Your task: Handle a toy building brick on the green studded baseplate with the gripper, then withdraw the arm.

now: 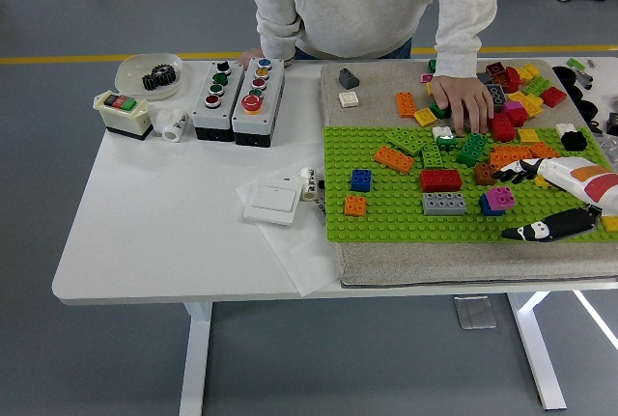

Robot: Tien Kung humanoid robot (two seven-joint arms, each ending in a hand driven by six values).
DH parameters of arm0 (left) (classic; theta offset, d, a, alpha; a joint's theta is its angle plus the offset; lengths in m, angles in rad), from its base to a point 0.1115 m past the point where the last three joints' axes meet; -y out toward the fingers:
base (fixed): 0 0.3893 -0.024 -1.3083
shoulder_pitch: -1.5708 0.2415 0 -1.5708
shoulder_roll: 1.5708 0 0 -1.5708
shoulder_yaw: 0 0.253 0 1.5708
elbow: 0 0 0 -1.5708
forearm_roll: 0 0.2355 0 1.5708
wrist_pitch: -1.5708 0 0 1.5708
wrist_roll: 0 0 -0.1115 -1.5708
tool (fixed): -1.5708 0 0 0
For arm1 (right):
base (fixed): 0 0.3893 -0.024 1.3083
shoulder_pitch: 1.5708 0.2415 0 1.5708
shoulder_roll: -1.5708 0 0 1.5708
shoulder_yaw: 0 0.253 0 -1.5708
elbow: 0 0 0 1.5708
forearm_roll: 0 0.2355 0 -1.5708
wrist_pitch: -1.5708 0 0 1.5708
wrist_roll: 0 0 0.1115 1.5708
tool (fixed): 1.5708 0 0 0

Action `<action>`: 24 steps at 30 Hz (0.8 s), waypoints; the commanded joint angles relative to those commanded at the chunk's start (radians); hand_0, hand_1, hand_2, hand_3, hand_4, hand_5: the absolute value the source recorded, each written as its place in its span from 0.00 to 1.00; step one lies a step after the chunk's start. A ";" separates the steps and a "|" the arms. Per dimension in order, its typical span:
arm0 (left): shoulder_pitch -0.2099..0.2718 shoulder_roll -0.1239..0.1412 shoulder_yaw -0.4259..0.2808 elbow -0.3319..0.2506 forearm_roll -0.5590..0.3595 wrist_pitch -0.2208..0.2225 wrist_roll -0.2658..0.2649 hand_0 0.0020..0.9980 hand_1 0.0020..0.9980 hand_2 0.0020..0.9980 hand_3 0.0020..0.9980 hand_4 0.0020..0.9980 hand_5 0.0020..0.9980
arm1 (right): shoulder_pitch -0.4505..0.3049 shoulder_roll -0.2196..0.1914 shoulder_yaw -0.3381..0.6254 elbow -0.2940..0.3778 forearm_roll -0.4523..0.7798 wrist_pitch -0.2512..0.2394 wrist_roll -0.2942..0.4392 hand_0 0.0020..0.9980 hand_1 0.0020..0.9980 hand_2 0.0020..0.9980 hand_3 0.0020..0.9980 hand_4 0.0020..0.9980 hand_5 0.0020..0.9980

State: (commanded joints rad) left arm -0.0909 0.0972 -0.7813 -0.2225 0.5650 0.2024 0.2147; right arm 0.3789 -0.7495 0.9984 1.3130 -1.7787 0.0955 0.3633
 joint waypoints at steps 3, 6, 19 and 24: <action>0.001 0.000 -0.002 0.000 0.004 0.000 0.001 0.80 0.85 0.84 0.75 0.81 0.68 | -0.003 0.003 0.000 -0.006 -0.013 -0.006 0.004 0.74 0.72 0.75 0.76 0.99 0.48; 0.001 0.001 -0.001 -0.001 0.004 -0.001 0.001 0.80 0.85 0.84 0.75 0.81 0.68 | -0.003 0.005 -0.004 -0.013 -0.023 -0.008 0.011 0.75 0.72 0.75 0.77 0.99 0.50; -0.006 0.002 0.017 -0.002 -0.019 -0.001 -0.003 0.80 0.85 0.84 0.75 0.81 0.68 | 0.044 0.040 -0.054 -0.112 -0.067 -0.030 0.033 0.75 0.72 0.75 0.75 0.97 0.52; -0.008 0.002 0.021 -0.003 -0.023 -0.001 -0.003 0.80 0.85 0.84 0.75 0.81 0.68 | 0.053 0.049 -0.051 -0.142 -0.113 -0.056 0.043 0.75 0.72 0.75 0.75 0.97 0.52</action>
State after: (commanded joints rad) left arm -0.0986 0.0992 -0.7603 -0.2252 0.5415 0.2010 0.2120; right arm 0.4317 -0.7002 0.9469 1.1714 -1.8921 0.0399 0.4061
